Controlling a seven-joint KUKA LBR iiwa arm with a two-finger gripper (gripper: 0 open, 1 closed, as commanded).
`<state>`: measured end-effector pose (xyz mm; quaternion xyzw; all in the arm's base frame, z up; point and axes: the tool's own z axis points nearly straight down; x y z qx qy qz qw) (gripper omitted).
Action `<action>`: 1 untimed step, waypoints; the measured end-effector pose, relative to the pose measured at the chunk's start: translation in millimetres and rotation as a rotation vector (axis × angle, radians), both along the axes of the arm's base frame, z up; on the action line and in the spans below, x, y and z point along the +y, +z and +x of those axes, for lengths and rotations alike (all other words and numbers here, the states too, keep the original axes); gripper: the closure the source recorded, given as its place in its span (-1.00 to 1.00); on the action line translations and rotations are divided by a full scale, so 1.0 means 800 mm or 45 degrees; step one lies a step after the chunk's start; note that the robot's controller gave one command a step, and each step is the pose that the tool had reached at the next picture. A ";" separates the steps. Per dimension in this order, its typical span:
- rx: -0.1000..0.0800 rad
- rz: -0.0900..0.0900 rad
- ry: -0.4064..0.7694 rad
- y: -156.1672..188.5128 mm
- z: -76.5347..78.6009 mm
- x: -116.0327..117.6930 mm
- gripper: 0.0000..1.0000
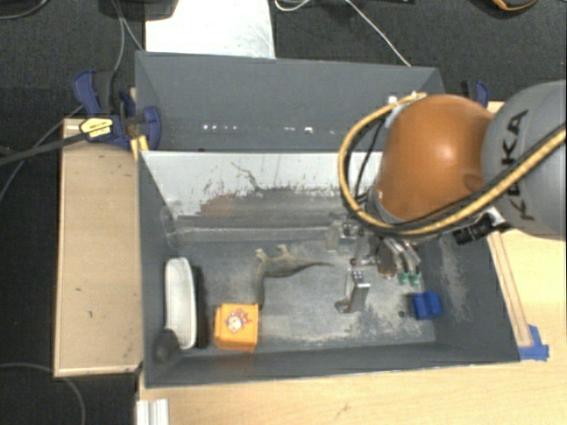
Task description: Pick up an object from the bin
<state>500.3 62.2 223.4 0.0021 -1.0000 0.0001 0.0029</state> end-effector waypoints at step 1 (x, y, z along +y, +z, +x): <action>-0.011 0.001 -0.005 0.005 0.002 0.000 -1.00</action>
Offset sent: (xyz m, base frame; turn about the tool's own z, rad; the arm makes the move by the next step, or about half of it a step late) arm 0.0770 0.0501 -0.1534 -0.2186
